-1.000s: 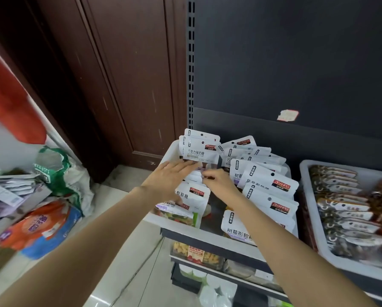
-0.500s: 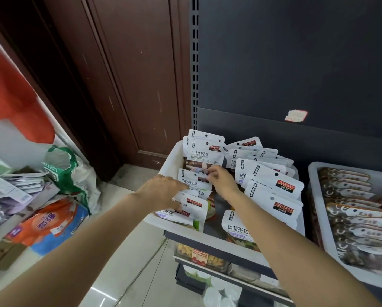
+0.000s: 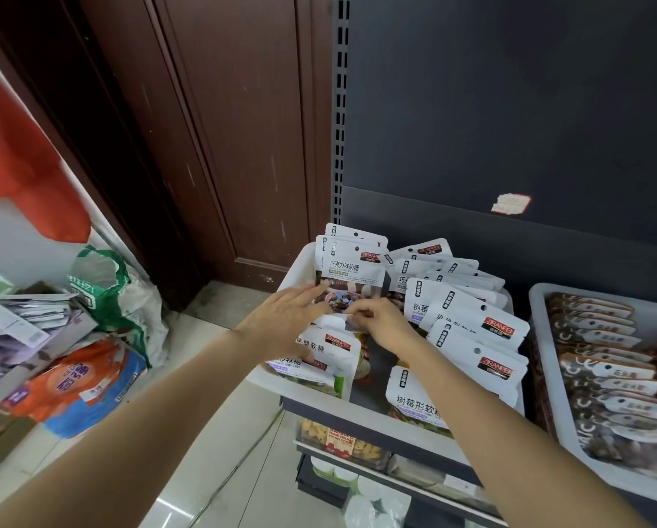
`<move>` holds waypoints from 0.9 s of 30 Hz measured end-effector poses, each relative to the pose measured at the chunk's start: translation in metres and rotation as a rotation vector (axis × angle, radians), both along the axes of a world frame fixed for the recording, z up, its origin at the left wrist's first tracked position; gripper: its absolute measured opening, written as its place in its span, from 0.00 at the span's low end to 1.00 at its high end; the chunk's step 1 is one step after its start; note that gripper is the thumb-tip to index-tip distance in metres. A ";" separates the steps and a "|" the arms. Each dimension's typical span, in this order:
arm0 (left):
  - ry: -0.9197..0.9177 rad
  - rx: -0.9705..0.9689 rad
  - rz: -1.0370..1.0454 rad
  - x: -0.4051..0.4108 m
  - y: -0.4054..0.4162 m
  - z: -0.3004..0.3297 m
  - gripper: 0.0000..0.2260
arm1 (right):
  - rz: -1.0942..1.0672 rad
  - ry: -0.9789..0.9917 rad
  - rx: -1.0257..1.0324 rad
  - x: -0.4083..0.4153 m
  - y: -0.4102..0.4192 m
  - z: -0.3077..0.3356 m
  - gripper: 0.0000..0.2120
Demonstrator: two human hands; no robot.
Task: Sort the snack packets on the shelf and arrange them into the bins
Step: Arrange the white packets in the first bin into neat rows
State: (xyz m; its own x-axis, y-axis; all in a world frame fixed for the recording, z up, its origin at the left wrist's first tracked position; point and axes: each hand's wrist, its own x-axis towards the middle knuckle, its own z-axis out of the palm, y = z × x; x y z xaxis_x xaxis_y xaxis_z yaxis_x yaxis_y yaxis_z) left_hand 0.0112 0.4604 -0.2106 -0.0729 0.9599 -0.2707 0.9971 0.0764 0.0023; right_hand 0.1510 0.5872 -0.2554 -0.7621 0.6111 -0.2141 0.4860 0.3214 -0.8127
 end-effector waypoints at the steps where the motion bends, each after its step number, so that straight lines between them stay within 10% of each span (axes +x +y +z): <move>1: -0.016 -0.014 0.011 -0.001 0.002 0.000 0.35 | 0.020 -0.007 -0.010 0.002 0.000 0.003 0.09; 20: -0.014 -0.029 0.023 -0.001 -0.013 0.000 0.24 | -0.212 0.075 0.046 -0.011 0.015 -0.009 0.27; 27: -0.063 0.145 0.175 0.001 0.005 0.008 0.17 | -0.077 0.091 -0.200 -0.009 0.005 0.019 0.14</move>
